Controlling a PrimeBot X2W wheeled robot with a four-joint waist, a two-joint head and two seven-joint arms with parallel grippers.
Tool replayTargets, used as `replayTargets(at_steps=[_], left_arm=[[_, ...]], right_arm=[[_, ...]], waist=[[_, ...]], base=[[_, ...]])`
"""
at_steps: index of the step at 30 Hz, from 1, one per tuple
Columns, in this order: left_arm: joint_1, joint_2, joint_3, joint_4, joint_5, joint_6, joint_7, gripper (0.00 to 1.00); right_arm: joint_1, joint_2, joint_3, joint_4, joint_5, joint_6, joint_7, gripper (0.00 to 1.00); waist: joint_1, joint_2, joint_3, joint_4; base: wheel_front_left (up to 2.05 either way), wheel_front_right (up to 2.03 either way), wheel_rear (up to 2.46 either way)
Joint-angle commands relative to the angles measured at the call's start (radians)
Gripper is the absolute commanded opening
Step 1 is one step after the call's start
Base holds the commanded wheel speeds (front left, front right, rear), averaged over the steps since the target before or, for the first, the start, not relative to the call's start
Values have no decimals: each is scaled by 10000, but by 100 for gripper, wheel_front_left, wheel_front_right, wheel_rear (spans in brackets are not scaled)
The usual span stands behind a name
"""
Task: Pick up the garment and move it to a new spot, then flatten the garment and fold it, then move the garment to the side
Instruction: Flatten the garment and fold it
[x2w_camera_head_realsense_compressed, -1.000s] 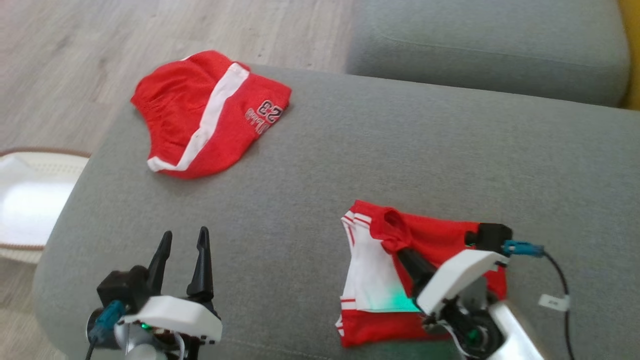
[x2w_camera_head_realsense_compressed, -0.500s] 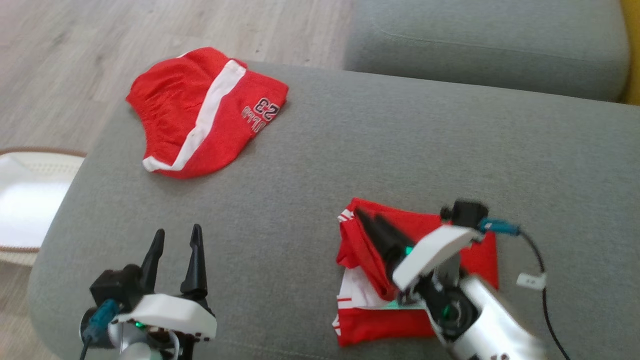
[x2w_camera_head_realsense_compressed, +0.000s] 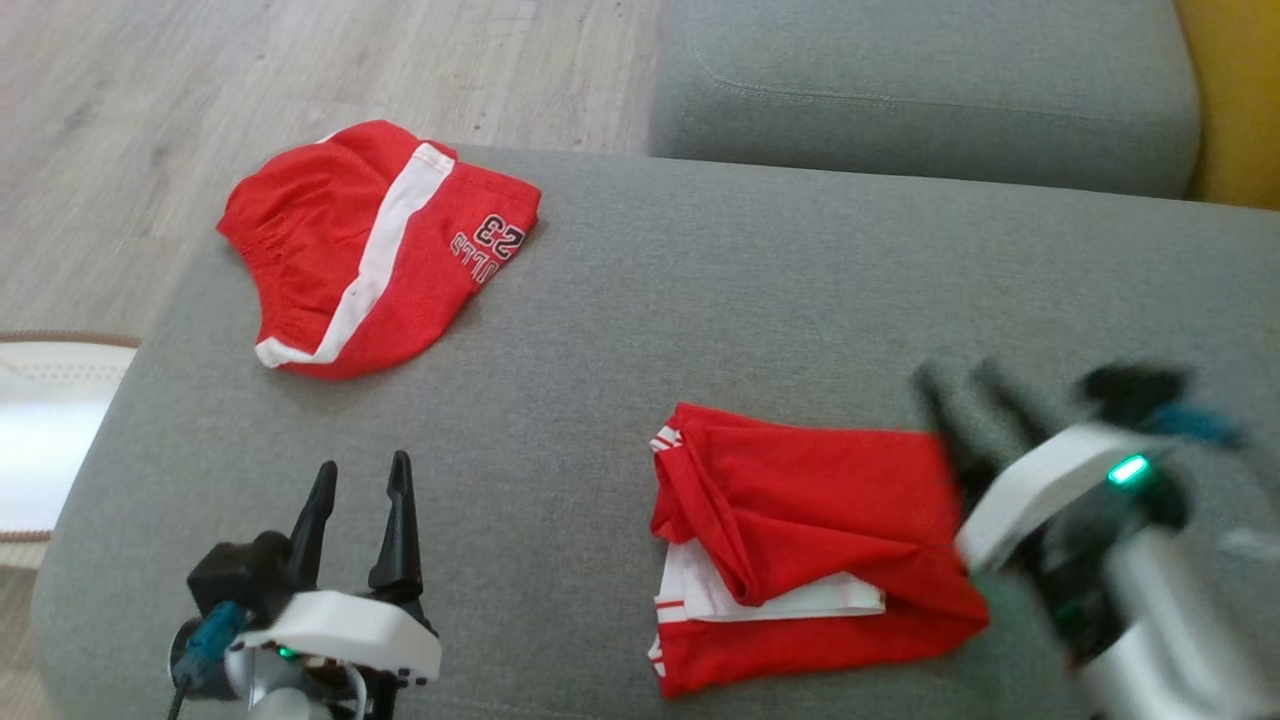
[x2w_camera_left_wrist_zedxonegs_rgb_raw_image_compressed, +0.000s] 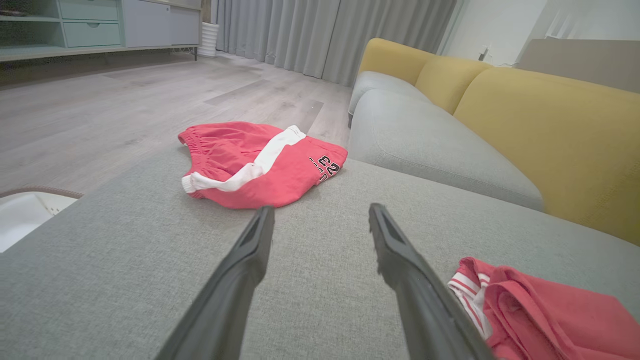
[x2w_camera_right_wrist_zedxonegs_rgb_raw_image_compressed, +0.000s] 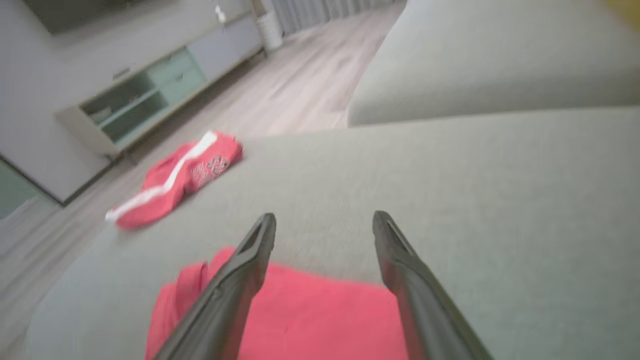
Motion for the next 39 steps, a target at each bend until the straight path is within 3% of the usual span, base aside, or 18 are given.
replayTargets(at_steps=[1, 3, 4, 9, 17, 21, 25, 28, 31, 32, 34, 39], left_arm=[[-435, 33, 306, -243, 141, -87, -122, 100], [-476, 38, 301, -204, 134, -110, -122, 100], [-492, 39, 294, -188, 137, -117, -122, 100], [-534, 62, 304, -139, 141, -112, -122, 100], [-605, 100, 347, -98, 123, -81, -122, 100], [-654, 110, 357, -91, 123, -61, -122, 100], [-664, 119, 403, -129, 123, -14, -122, 100], [-632, 122, 481, -163, 111, 19, -122, 100], [-570, 105, 547, -249, 115, 22, -122, 100], [-544, 101, 572, -278, 120, 23, -122, 100], [-498, 90, 636, -351, 132, 18, -122, 100], [-415, 105, 901, -519, 157, 25, -122, 100]], right_arm=[[73, 298, 403, -203, -385, 77, 435, 71], [288, 712, 661, 38, -549, 77, 912, 27], [381, 887, 866, 164, -627, 77, 1158, 0], [719, 1539, 1943, 625, -326, 77, 2111, 0], [590, 1897, 3521, 1137, 768, 77, 2581, 0], [258, 1918, 4478, 668, 2209, 77, 2000, 0], [-108, 1921, 4632, 179, 3460, 77, 1092, 0], [-352, 1803, 4300, -5, 3561, 77, 533, 0], [-498, 1255, 3862, -349, 3287, 77, -18, 0], [-520, 1041, 3690, -491, 3157, 77, -203, 25], [-536, 607, 3290, -777, 2820, 77, -561, 100], [-395, -229, 2055, -1660, 1955, 77, -1290, 100]], waist=[[0, 0, 20, 87], [0, 0, 31, 164], [0, 0, 37, 212], [0, 0, 86, 404], [0, 0, 190, 502], [0, 0, 221, 498], [0, 0, 226, 412], [0, 0, 186, 254], [0, 0, 109, 38], [0, 0, 74, -48], [0, 0, -2, -230], [0, 0, -77, -757]], base=[[0, 0, 0], [0, 0, 0], [0, 0, 0], [0, 0, 0], [0, 0, 0], [0, 0, 0], [0, 0, 0], [0, 0, 0], [0, 0, 0], [0, 0, 0], [0, 0, 0], [0, 0, 0]])
